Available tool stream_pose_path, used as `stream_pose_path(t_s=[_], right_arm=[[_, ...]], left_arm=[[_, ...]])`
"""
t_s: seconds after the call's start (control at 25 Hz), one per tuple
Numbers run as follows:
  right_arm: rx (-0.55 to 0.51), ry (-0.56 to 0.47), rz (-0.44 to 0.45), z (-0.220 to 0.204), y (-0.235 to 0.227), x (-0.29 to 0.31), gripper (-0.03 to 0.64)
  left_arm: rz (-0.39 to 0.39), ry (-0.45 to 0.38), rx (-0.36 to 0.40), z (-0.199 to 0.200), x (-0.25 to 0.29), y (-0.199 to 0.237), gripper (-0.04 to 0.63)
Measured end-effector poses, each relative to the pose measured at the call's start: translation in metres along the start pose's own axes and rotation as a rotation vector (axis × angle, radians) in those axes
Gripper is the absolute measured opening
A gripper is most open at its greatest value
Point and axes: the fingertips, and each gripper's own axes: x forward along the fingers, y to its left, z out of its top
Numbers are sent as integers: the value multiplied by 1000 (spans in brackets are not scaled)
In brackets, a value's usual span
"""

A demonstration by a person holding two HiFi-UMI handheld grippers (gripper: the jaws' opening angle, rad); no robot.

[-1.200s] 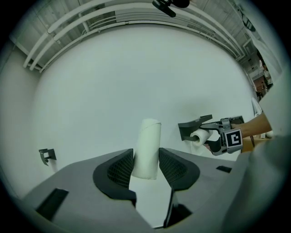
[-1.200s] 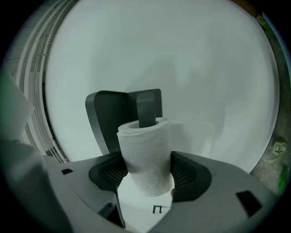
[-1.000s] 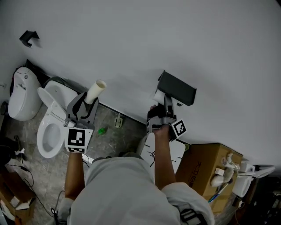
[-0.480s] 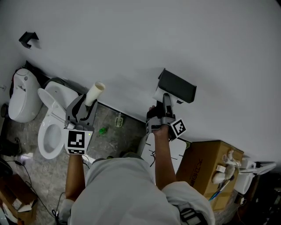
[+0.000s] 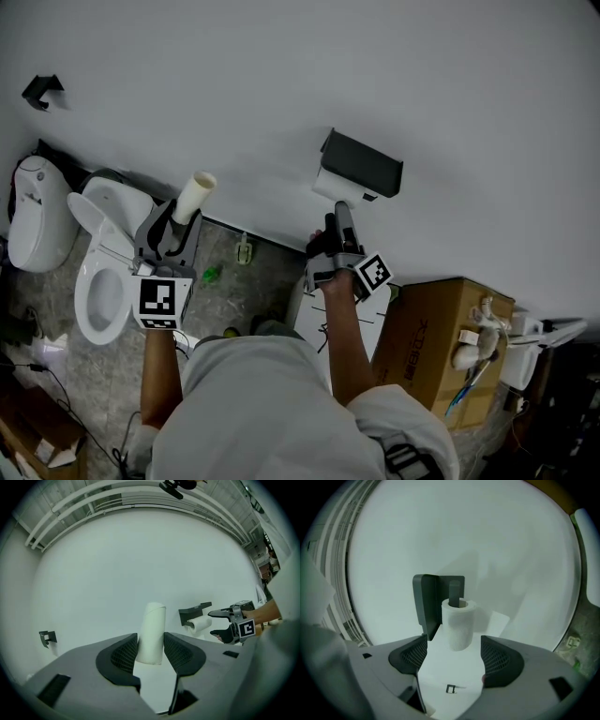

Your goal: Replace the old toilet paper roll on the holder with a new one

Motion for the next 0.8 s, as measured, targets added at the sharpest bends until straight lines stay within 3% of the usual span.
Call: stream_pose_path(t_s=[0.28,0.8], right_arm=[[-113,-15,20,-5,31,-48,311],[-520,-136,-38,4,79,-145,135]], left_arm=[[-52,-4,-44,3,-25,-16,195],[-174,-105,-77,22,-65,-51,195]])
